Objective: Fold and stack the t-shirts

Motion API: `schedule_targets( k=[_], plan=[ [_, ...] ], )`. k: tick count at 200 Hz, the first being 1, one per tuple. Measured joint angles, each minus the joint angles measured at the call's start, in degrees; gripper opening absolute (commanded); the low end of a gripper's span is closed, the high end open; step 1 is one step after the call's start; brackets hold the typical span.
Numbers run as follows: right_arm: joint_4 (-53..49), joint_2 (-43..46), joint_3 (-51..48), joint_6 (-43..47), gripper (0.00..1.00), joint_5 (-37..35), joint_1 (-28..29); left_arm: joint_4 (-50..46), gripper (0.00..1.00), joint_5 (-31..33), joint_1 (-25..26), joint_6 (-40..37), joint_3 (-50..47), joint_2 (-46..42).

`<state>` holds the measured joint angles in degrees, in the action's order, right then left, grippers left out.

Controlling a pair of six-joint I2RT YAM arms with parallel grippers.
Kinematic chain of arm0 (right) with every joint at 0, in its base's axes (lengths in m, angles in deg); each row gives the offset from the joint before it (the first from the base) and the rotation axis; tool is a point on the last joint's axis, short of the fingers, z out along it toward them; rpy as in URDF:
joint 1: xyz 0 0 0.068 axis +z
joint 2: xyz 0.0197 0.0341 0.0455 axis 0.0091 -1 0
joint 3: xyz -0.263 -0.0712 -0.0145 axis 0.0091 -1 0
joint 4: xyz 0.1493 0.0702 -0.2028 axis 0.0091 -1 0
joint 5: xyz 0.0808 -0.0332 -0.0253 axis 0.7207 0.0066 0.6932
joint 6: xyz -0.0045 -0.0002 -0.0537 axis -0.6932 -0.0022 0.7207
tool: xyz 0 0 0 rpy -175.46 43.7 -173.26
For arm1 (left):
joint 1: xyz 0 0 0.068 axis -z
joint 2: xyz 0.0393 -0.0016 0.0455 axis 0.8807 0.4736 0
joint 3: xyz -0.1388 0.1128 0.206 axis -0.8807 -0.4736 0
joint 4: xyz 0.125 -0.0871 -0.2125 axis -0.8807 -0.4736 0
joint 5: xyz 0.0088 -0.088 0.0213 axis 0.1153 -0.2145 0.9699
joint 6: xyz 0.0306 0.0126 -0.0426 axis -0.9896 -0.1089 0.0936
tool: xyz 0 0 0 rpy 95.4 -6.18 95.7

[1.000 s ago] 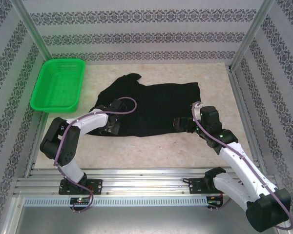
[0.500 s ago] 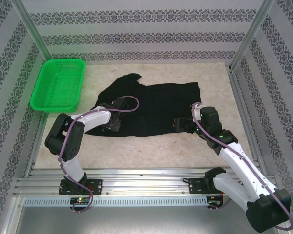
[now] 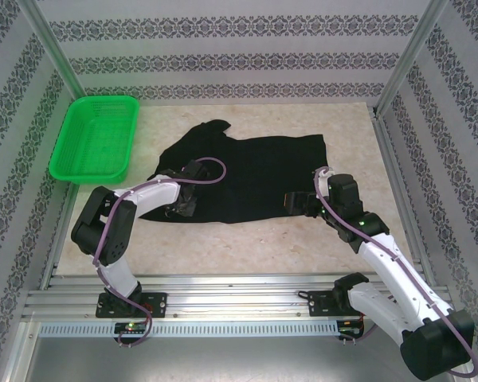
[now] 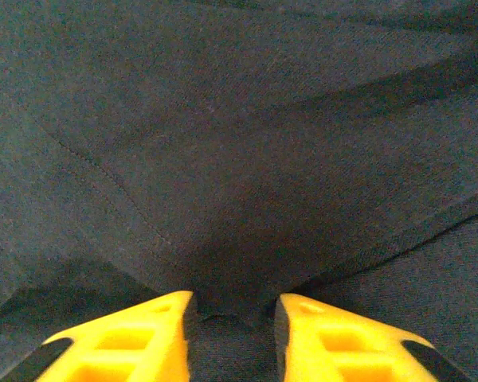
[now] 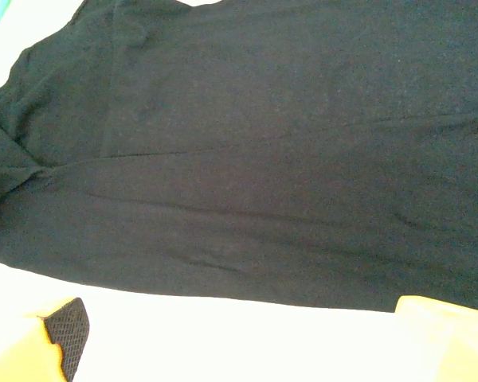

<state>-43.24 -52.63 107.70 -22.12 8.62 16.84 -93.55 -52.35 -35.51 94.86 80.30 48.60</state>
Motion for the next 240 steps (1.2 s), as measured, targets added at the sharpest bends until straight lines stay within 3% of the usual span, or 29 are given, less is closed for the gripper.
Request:
schedule_targets(
  k=[93,179,191,207,240],
  plan=[
    [0.0,0.3,-0.3,-0.2,0.98,0.0,0.0,-0.4,0.00,0.0,0.0,-1.1,2.2,0.7],
    [0.0,0.4,-0.3,-0.2,0.98,0.0,0.0,-0.6,0.00,0.0,0.0,-2.4,3.9,0.7],
    [0.0,0.4,-0.3,-0.2,0.98,0.0,0.0,-0.7,0.15,-0.1,0.0,-2.5,4.0,0.7],
    [0.0,0.4,-0.3,-0.2,0.98,0.0,0.0,-0.7,0.26,-0.7,0.0,-2.7,3.9,0.6],
    [0.0,0.4,-0.3,-0.2,0.98,0.0,0.0,-0.6,0.35,-1.7,0.1,-2.2,2.4,0.0]
  ],
)
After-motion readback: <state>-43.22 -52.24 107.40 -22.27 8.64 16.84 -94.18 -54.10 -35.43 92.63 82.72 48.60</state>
